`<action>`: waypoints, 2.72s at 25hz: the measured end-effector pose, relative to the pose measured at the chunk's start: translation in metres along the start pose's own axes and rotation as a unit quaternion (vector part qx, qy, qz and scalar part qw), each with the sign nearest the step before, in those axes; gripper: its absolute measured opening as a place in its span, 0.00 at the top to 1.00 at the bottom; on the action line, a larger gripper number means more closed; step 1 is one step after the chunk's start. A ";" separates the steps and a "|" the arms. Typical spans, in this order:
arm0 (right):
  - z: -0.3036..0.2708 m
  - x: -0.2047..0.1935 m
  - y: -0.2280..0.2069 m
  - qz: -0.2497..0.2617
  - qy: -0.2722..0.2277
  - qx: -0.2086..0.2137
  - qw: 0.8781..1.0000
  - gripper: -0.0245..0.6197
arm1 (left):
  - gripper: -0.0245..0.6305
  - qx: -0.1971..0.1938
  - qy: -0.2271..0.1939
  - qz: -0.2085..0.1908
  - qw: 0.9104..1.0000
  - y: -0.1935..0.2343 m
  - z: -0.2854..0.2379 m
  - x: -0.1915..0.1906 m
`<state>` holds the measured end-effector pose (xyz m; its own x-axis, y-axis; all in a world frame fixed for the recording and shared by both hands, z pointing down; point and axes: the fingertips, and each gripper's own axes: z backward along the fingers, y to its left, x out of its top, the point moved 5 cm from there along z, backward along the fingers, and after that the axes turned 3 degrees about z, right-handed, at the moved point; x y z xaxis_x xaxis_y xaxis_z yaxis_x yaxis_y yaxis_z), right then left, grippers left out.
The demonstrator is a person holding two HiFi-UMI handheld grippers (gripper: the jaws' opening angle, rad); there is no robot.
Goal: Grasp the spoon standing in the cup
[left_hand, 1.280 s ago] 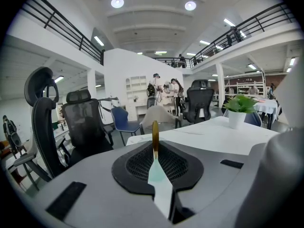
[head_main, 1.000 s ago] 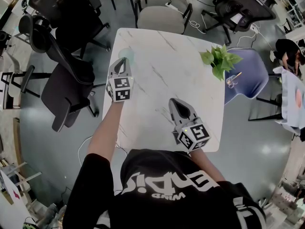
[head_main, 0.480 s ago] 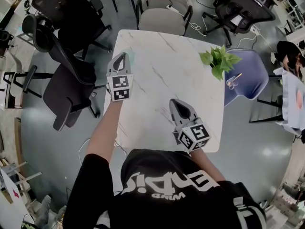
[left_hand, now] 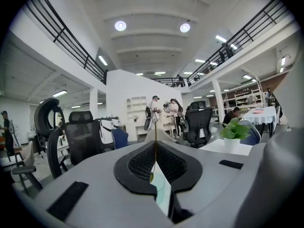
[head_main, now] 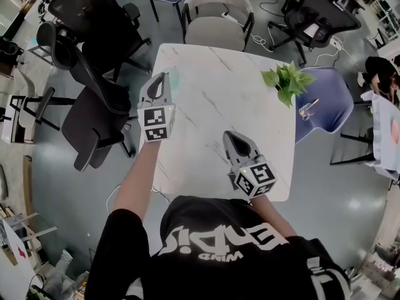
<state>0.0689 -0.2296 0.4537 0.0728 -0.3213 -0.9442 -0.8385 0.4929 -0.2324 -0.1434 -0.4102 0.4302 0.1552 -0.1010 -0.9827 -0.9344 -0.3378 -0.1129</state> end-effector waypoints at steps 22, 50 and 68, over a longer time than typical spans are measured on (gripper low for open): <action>0.025 0.006 0.003 0.015 -0.017 0.005 1.000 0.94 | 0.94 -0.034 0.001 0.047 0.998 -0.051 0.111 0.009; 0.033 0.019 0.004 0.036 -0.046 -0.011 0.998 0.94 | 0.94 -0.043 0.033 0.098 0.994 -0.086 0.186 -0.011; 0.035 0.023 0.005 0.052 -0.047 -0.023 0.997 0.94 | 0.94 -0.050 0.034 0.108 0.992 -0.081 0.181 -0.012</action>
<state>0.0856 -0.2064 0.4230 0.0329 -0.1932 -0.9806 -0.8678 0.4812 -0.1240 -0.1274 -0.2123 0.4251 -0.0215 -0.2424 -0.9699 -0.9120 -0.3928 0.1184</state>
